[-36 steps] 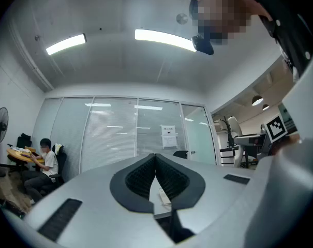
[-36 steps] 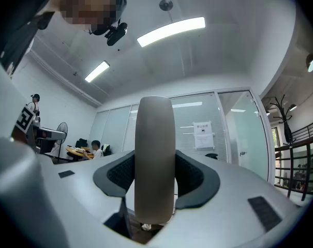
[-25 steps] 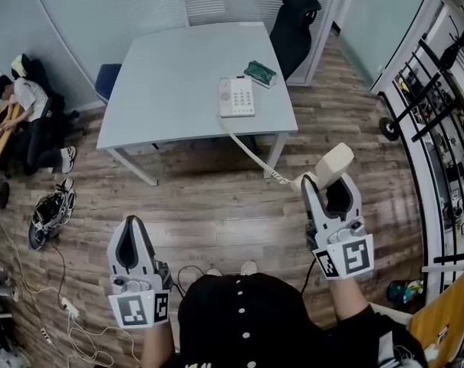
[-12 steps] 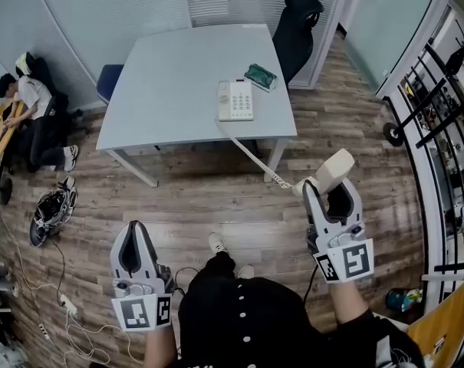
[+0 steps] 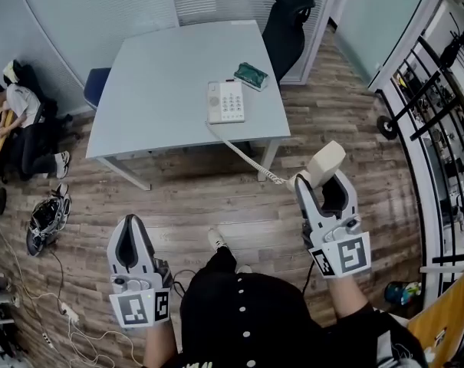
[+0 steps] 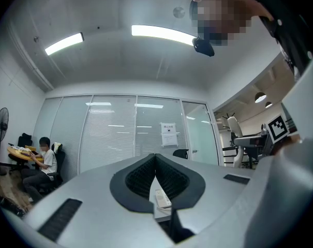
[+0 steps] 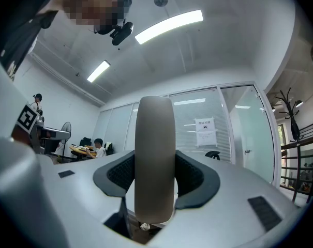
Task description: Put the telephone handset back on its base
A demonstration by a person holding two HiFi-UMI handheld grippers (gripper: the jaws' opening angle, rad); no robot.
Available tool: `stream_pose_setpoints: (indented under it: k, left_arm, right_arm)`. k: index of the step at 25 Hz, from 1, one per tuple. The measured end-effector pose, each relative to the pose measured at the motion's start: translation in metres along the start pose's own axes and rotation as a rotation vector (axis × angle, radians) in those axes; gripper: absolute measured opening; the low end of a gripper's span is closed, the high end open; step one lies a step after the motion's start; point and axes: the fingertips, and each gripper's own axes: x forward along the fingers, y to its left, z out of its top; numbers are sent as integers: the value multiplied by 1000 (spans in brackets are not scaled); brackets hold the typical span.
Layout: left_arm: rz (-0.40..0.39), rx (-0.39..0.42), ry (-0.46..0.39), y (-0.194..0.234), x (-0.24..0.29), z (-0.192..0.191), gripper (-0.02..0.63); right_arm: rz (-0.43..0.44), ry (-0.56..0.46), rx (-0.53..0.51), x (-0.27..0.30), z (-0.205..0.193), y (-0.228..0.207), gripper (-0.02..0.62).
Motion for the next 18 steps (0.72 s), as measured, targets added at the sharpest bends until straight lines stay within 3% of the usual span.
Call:
stream_pose_setpoints:
  k: [18]
  left_arm:
    - [-33, -25, 15, 33, 83, -20, 15]
  right_arm:
    - [0, 34, -16, 85, -17, -6, 233]
